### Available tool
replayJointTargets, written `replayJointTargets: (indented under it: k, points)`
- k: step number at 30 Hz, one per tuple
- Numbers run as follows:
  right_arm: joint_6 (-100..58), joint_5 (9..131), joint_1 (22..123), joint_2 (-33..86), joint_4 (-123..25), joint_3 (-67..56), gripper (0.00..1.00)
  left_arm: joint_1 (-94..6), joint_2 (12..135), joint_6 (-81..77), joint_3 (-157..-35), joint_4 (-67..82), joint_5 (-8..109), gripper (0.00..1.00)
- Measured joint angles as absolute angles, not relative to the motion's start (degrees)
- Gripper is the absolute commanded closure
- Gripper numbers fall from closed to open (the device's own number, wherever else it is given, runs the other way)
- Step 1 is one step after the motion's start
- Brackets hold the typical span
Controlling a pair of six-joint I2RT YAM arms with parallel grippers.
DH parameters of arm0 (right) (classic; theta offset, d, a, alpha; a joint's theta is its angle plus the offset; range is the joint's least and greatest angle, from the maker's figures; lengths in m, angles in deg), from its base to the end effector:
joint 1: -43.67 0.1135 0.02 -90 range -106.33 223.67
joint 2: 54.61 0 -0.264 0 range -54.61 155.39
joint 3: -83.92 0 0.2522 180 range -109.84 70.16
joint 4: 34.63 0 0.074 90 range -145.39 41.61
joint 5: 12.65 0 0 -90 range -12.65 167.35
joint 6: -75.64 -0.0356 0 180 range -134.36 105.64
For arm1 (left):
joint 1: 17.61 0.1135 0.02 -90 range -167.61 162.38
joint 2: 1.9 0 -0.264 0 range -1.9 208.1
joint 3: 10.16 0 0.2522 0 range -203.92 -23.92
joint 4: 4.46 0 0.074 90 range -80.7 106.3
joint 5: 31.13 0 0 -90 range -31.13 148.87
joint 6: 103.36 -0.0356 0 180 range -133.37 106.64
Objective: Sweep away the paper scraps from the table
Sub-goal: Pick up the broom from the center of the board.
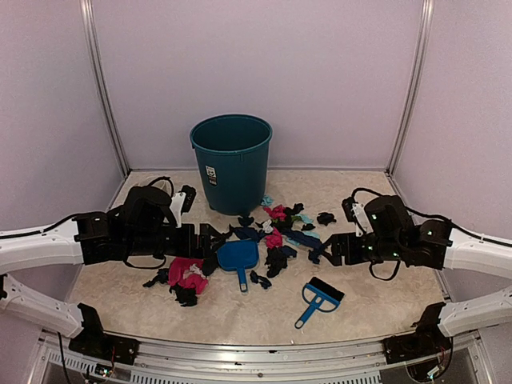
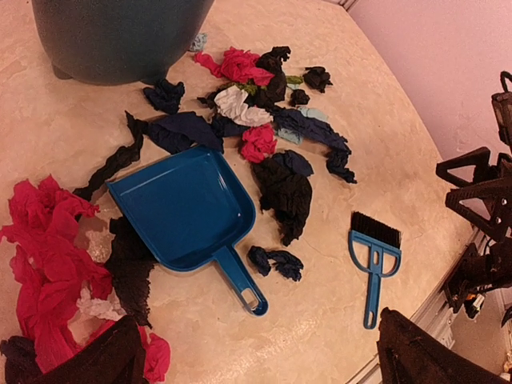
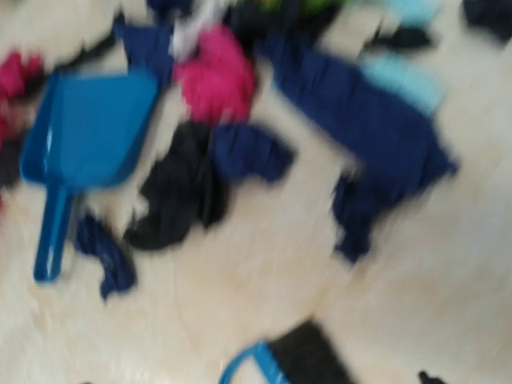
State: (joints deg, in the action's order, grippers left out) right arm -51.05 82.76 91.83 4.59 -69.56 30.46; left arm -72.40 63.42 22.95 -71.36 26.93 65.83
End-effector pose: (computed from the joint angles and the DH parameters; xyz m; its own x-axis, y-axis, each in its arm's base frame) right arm 0.1484 0.1607 0.2437 -0.7632 0.0393 -0.6449 -0.2968 0.8653 0.4039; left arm 0.1479 -0.2020 0.2718 -0.7164 -0.0042 -0.6976 0.4094 0.8072 -0.4253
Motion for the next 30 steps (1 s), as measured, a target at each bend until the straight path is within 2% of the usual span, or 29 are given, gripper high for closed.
replayJointTargets:
  k: [17,30]
  points:
    - [-75.96,86.23,110.49,20.52,-81.29,27.9,0.22,-75.5,65.43,24.61,-70.59,26.93,69.7,0.01]
    - [-84.27,83.48,114.23,27.85,-80.83,25.5,0.22,-75.57,60.64,22.56,-67.23,27.56,70.99,0.01]
